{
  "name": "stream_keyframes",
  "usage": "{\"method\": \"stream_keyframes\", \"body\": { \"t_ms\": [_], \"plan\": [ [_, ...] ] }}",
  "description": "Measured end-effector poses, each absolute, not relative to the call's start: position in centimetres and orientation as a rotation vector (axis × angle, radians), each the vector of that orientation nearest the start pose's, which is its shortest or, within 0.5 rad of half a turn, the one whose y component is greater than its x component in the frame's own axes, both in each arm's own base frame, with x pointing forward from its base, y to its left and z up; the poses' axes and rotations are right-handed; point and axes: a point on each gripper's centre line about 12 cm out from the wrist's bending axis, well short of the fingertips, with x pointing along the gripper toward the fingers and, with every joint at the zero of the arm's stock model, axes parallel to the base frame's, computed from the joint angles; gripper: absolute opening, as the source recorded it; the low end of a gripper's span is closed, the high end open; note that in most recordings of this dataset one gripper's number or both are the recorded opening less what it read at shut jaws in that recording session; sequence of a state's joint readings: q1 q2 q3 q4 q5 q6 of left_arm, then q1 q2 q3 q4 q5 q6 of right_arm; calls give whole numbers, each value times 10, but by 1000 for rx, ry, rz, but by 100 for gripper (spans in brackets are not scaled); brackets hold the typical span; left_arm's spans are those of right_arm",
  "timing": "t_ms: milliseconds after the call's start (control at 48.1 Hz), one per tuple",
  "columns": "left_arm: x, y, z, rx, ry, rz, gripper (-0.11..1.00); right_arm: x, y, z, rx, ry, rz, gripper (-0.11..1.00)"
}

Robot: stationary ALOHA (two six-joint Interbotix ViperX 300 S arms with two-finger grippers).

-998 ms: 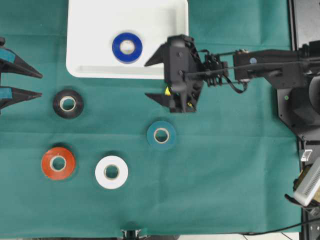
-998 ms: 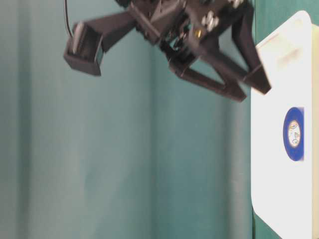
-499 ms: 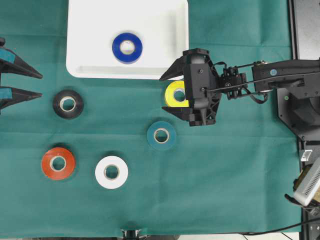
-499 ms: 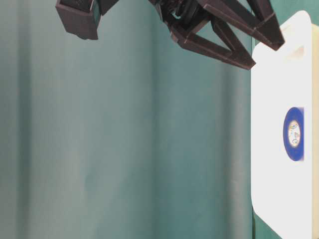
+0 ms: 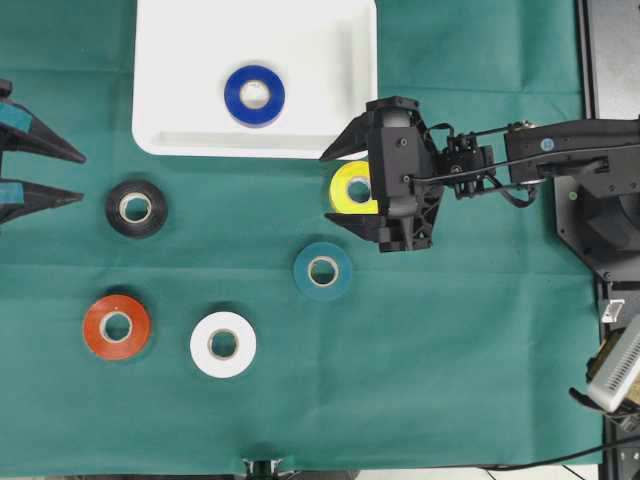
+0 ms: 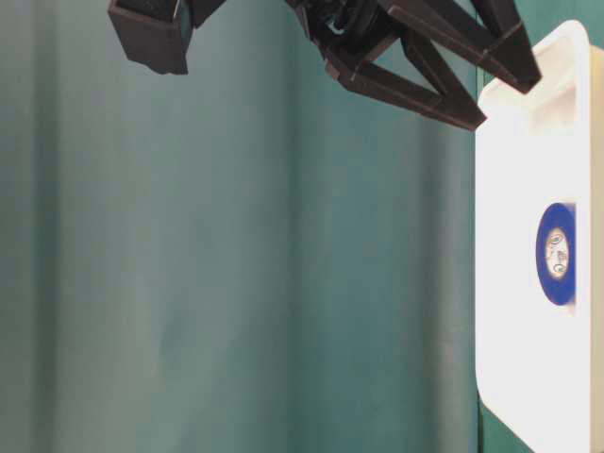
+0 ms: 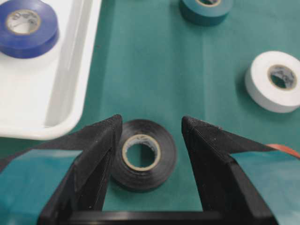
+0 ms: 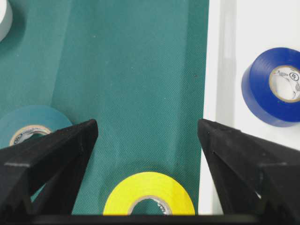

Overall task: Put the tape alternately from left to right into the white case.
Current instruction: 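Move the left gripper down and grasp the white tape roll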

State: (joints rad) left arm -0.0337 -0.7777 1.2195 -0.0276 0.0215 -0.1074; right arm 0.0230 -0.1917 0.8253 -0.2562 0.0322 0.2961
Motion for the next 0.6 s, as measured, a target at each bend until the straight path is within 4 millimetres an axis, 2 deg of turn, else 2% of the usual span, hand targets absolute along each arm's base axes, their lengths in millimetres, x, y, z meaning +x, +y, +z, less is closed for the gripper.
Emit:
{"method": "stream_keyframes", "body": {
  "t_ms": [312, 603],
  "plan": [
    [221, -15, 191, -117, 477, -32, 58, 336, 7, 182, 28, 665, 1, 71],
    [253, -40, 179, -92, 533, -114, 58, 337, 7, 182, 28, 665, 1, 71]
  ]
}}
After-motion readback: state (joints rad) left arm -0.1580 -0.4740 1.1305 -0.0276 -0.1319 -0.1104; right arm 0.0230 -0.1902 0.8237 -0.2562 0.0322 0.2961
